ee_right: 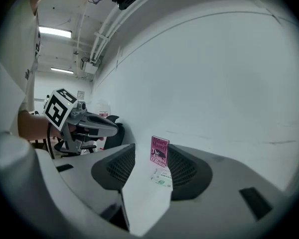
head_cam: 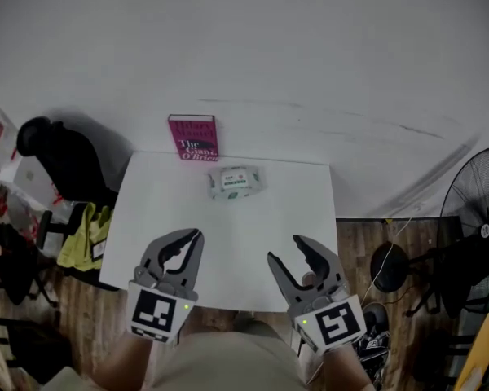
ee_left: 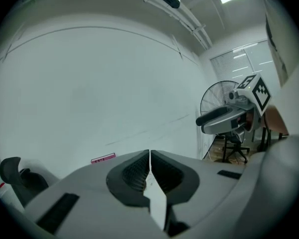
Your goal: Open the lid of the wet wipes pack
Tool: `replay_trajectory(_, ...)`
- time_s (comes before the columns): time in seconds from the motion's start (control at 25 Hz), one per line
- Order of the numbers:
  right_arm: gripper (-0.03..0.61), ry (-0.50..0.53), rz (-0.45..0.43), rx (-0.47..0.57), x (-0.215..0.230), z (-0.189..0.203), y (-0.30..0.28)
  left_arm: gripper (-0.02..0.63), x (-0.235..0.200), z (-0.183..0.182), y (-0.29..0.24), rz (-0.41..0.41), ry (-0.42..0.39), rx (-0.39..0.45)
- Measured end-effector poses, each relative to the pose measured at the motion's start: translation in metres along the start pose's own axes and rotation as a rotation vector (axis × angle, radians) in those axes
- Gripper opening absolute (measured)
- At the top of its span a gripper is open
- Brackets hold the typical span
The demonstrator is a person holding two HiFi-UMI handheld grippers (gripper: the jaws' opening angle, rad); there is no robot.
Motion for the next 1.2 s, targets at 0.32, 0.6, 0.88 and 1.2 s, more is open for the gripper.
replay_trajectory(0.32,0.209,0.032,-0.079,0.010,0.032,0.011,-0.029,0.028,-0.010,-0.001,-0.017,-0.102,0.013,-0.022)
replay_trajectory(0.6,0.209,-0.038,-0.160,0.018,0.034,0.008,-0.050,0.028,-0.025,-0.005,-0.022,-0.123,0.017,-0.019)
replay_trajectory(0.88,0.208,-0.046,-0.128,0.005,0.042,0.005,-0.071,0.028,-0.044,-0.013,-0.027,-0.101,0.015,-0.020)
replay_trajectory(1.2,0.207,0.070,-0.096,-0.107,0.055,0.029,-0.126,0.028,-0.073,-0.003,-0.056,-0.064,0.027,-0.023)
Point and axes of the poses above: the fingertips, and each gripper's own axes: y backward along the fingers, x to its right, z out of its underside, the point moved 3 cm from there along y, backward along the fingers, and after that the axes turned 12 degrees about y, right-handed, at the moved point
